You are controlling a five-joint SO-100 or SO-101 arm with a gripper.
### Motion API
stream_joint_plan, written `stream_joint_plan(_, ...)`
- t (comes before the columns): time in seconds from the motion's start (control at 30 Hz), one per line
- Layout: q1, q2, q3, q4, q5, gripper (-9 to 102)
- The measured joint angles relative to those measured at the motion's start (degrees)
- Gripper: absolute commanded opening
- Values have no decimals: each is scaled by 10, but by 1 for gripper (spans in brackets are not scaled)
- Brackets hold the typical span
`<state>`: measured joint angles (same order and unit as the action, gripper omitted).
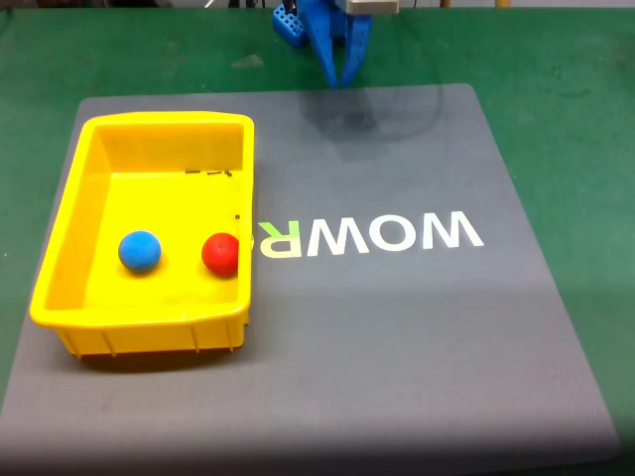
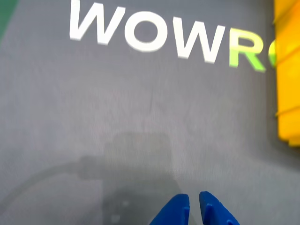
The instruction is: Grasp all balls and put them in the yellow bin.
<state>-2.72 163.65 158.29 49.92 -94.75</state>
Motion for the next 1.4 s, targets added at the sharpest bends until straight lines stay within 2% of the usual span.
stream_joint_plan(0.43,38,211,158,126,-17,0)
stream_joint_plan(0.67,54,254,176,170,-20,0)
stream_joint_plan(0.9,57,262,176,262,-16,0)
stream_joint_plan(1.4,57,262,176,273,-21,0)
